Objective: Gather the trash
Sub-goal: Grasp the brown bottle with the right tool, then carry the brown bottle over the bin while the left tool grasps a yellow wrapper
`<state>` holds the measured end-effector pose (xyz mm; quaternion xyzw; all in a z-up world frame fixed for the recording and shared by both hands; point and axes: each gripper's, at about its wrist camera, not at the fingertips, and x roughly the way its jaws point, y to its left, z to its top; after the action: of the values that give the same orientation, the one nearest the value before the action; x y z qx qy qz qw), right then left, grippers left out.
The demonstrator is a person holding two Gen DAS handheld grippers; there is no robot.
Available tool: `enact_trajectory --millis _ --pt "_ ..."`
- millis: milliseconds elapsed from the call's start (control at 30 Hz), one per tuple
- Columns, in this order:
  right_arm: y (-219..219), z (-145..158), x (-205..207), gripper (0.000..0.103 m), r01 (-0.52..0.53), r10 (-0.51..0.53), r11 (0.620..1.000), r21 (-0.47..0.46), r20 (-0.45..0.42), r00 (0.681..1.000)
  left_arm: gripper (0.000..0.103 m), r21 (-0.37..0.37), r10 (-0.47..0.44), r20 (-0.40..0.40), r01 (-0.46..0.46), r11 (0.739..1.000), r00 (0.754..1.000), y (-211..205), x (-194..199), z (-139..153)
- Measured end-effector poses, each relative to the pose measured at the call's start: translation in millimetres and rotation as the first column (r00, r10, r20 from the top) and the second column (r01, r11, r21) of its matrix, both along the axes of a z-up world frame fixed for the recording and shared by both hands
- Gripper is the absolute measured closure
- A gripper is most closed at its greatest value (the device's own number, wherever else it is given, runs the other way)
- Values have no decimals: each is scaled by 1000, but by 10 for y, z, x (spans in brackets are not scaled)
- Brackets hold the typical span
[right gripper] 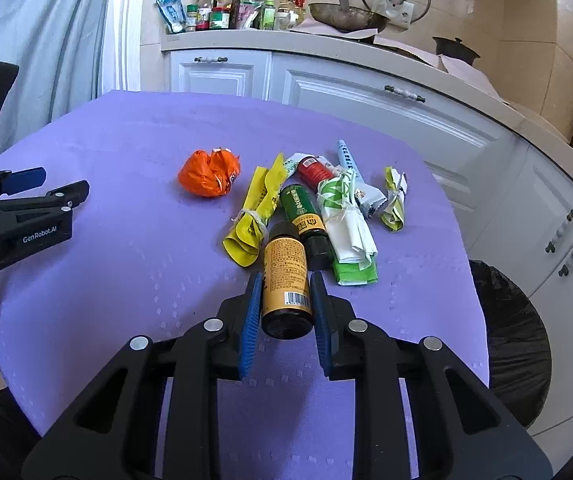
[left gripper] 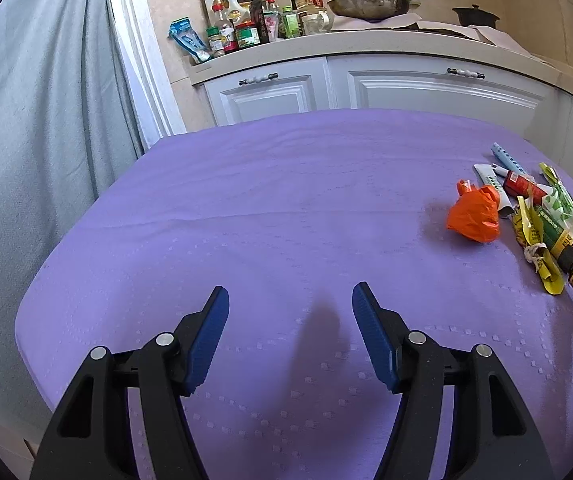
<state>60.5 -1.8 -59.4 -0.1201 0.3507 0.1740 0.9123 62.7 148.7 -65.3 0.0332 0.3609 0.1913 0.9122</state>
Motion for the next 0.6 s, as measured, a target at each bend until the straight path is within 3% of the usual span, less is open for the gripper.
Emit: enact_trajectory --millis 367,433,600 --pt "42 -66 127 75 6 -5 1000 13 -69 998 40 -5 15 -1 -15 1000 1000 63 25 40" --pt "60 -82 141 80 -2 3 1000 14 -81 997 40 -6 21 -5 -21 1000 1000 88 40 32" --pt "53 -48 75 80 4 -3 1000 11 -47 999 40 -7 23 -19 -23 1000 1000 92 59 13"
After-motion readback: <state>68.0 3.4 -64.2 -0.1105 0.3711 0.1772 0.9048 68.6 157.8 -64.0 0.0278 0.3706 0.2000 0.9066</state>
